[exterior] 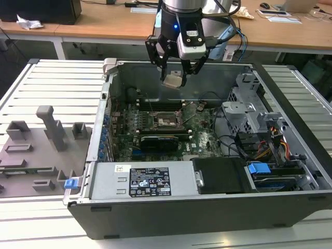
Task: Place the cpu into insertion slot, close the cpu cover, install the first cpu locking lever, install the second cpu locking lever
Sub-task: 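Place the cpu into insertion slot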
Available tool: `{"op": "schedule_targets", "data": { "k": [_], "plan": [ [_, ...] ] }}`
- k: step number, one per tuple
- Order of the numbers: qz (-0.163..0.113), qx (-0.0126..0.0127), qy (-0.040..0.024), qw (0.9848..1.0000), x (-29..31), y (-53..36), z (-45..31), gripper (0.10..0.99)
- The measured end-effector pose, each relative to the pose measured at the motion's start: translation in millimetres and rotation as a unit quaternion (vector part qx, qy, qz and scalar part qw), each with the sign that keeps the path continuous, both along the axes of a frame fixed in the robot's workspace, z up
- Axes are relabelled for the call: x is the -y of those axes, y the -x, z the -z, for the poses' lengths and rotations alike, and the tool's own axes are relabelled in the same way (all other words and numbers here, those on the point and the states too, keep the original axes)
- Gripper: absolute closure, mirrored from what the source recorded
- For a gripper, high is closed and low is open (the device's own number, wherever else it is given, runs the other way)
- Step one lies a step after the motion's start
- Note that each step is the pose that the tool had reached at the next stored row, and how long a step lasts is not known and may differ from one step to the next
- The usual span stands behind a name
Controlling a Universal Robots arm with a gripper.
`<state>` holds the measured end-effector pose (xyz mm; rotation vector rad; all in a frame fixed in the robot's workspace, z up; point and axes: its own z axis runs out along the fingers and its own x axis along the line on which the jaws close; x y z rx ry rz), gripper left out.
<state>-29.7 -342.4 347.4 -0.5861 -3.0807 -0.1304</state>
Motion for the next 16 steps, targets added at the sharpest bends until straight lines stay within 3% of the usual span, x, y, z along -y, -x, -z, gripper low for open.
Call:
{"op": "schedule_targets", "data": {
  "k": [11, 16],
  "plan": [
    [0.049, -0.0001, 0.0002, 0.9988, 0.0, 0.8, 4.4, 0.549],
    [0.082, -0.0001, 0.0002, 0.9967, 0.0, 0.9, 7.8, 0.549]
  ]
}}
